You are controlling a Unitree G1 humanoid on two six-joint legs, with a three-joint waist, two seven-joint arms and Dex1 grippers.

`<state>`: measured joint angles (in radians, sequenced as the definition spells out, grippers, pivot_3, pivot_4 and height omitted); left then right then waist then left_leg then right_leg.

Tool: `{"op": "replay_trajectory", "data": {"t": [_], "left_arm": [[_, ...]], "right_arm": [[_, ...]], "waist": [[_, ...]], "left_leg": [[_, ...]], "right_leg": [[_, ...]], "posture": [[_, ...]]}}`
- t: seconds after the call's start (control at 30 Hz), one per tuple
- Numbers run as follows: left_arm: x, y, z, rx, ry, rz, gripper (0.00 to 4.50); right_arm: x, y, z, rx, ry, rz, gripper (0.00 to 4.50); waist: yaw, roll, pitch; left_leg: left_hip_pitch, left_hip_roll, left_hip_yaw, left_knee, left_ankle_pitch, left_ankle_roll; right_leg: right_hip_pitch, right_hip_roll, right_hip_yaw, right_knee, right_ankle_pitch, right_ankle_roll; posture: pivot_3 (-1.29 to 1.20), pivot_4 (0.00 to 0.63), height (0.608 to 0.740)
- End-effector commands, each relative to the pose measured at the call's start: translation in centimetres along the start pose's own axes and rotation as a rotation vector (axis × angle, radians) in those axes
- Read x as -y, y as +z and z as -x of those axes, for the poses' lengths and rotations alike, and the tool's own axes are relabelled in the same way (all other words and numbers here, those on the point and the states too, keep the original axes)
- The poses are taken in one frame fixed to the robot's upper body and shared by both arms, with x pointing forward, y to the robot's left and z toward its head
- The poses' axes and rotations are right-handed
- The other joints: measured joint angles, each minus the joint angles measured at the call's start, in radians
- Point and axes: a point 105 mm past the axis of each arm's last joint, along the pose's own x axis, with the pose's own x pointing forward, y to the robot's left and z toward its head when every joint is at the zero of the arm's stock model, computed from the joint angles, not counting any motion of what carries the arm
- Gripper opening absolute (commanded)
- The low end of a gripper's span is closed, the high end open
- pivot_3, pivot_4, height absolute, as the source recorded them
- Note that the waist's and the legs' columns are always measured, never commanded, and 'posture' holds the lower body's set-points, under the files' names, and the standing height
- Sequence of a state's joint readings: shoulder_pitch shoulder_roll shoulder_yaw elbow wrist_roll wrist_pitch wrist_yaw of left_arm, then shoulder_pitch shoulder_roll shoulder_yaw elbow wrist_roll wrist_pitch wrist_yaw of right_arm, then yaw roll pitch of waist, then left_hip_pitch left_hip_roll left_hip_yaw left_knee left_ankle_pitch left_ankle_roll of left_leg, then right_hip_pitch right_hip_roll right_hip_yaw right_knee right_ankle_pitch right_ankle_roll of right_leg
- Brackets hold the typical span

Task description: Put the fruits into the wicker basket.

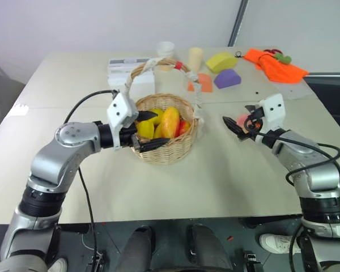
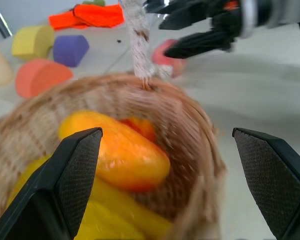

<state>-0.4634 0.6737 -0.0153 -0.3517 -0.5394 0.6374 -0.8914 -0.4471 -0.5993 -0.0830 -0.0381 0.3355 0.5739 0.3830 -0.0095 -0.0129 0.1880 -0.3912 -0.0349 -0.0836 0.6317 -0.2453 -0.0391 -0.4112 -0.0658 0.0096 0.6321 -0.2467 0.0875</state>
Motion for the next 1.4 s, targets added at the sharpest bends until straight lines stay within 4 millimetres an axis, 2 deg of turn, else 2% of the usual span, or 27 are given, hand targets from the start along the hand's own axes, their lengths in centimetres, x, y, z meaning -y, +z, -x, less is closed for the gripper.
{"op": "replay_trajectory", "data": {"t": [0.03, 0.23, 0.33, 0.4, 0.47, 0.6, 0.7, 0.8, 0.97, 1.07, 1.1, 1.17, 1.23, 1.3, 1.4], "left_arm": [[0.8, 1.1, 1.2, 0.05, -0.013, -0.043, 4.45], [2.1, 1.7, 1.7, 0.097, -0.024, -0.06, 4.45], [2.1, 1.6, 2.0, 0.102, -0.005, -0.048, 4.5], [2.1, 1.5, 2.2, 0.101, 0.002, -0.04, 4.5], [2.0, 1.3, 2.3, 0.097, 0.006, -0.032, 4.5], [1.6, 1.2, 2.8, 0.101, 0.024, -0.017, 4.5], [1.1, 1.4, 3.3, 0.115, 0.045, -0.003, 4.5], [0.4, 1.1, 4.5, 0.117, 0.093, 0.005, 4.5], [-0.6, 0.1, 7.0, 0.141, 0.162, 0.006, 4.5], [-1.4, -0.5, 8.2, 0.177, 0.207, 0.03, 4.5], [-1.7, -1.0, 8.6, 0.175, 0.229, 0.038, 4.5], [-1.9, -1.8, 9.1, 0.158, 0.249, 0.04, 4.5], [-2.0, -2.3, 9.4, 0.152, 0.262, 0.045, 4.5], [-2.2, -2.3, 9.7, 0.167, 0.279, 0.058, 4.5], [-2.3, -2.0, 9.8, 0.199, 0.296, 0.06, 4.5]], "right_arm": [[1.9, -1.1, -0.5, -0.06, -0.074, 0.009, 4.5], [3.3, -2.9, -0.9, -0.151, -0.139, 0.058, 4.5], [3.5, -3.2, -0.8, -0.161, -0.151, 0.071, 3.62], [3.6, -3.3, -0.6, -0.169, -0.162, 0.092, 2.62], [3.7, -3.5, -0.5, -0.177, -0.165, 0.124, 1.85], [3.9, -3.6, 0.1, -0.177, -0.17, 0.184, 1.74], [3.6, -1.5, 0.7, -0.075, -0.133, 0.223, 1.74], [0.9, 2.4, 3.0, 0.099, 0.078, 0.288, 1.74], [-4.9, 4.7, 8.0, 0.166, 0.479, 0.225, 1.74], [-7.7, 6.8, 9.1, 0.234, 0.607, 0.159, 1.74], [-9.3, 8.0, 9.2, 0.278, 0.666, 0.132, 1.74], [-11.9, 9.5, 8.8, 0.335, 0.727, 0.114, 1.74], [-14.1, 10.5, 7.3, 0.362, 0.72, 0.124, 1.74], [-15.4, 10.9, 4.7, 0.362, 0.626, 0.153, 1.74], [-16.3, 10.4, 2.2, 0.311, 0.535, 0.151, 1.74]], "waist": [[0.001, 0.0, 0.0], [-0.004, 0.0, 0.0], [-0.007, 0.0, 0.0], [-0.011, 0.0, 0.0], [-0.009, 0.0, 0.0], [-0.006, 0.0, 0.0], [-0.001, 0.0, 0.0], [-0.003, 0.0, 0.0], [-0.007, 0.001, 0.001], [-0.006, 0.001, 0.001], [-0.007, 0.001, 0.001], [-0.009, 0.001, 0.001], [-0.007, 0.001, 0.001], [-0.007, 0.001, 0.001], [0.002, 0.0, 0.0]], "left_leg": [[0.0, 0.0, 0.0, 0.0, 0.0, 0.0], [0.001, 0.0, 0.002, 0.001, 0.0, 0.0], [0.001, 0.0, 0.002, 0.001, 0.0, 0.0], [0.003, 0.0, 0.002, 0.0, 0.0, 0.0], [0.003, 0.0, 0.002, 0.0, 0.0, 0.0], [0.003, 0.0, 0.002, 0.001, 0.0, 0.0], [0.003, 0.0, 0.002, 0.001, 0.0, 0.0], [0.001, 0.0, 0.002, 0.0, 0.0, 0.0], [0.002, 0.005, 0.001, 0.0, -0.001, 0.002], [0.003, 0.007, 0.001, 0.001, -0.001, 0.002], [0.003, 0.008, 0.001, 0.001, -0.001, 0.002], [0.004, 0.009, 0.002, 0.001, -0.001, 0.002], [0.005, 0.011, 0.002, 0.001, -0.001, 0.002], [0.004, 0.012, 0.002, 0.001, -0.001, 0.002], [0.0, 0.012, 0.002, 0.0, -0.001, 0.001]], "right_leg": [[0.0, -0.001, 0.0, 0.0, 0.0, 0.0], [0.001, -0.001, 0.002, -0.001, 0.0, 0.001], [0.001, 0.001, 0.002, 0.0, 0.0, 0.0], [0.002, 0.002, 0.002, 0.0, 0.0, 0.0], [0.001, 0.003, 0.002, 0.001, 0.001, 0.0], [0.002, 0.003, 0.002, 0.001, 0.001, 0.0], [0.002, 0.002, 0.002, 0.001, 0.001, 0.0], [0.001, 0.002, 0.002, 0.0, 0.001, 0.001], [0.0, 0.003, 0.002, 0.0, 0.0, 0.002], [0.001, 0.005, 0.002, 0.0, 0.001, -0.001], [0.001, 0.005, 0.002, 0.0, 0.0, -0.005], [0.001, 0.006, 0.002, 0.0, 0.002, -0.008], [0.001, 0.007, 0.002, 0.0, 0.003, -0.01], [0.001, 0.01, 0.002, 0.0, 0.003, -0.011], [-0.003, 0.01, 0.001, 0.0, 0.003, -0.011]], "posture": [[0.0, 0.15, 0.732], [0.0, 0.15, 0.732], [0.0, 0.15, 0.732], [0.0, 0.15, 0.732], [0.0, 0.15, 0.732], [0.0, 0.15, 0.732], [0.0, 0.15, 0.732], [0.0, 0.15, 0.732], [0.0, 0.15, 0.732], [0.0, 0.15, 0.732], [0.0, 0.15, 0.732], [0.0, 0.15, 0.732], [0.0, 0.15, 0.732], [0.0, 0.15, 0.732], [0.0, 0.15, 0.732]]}}
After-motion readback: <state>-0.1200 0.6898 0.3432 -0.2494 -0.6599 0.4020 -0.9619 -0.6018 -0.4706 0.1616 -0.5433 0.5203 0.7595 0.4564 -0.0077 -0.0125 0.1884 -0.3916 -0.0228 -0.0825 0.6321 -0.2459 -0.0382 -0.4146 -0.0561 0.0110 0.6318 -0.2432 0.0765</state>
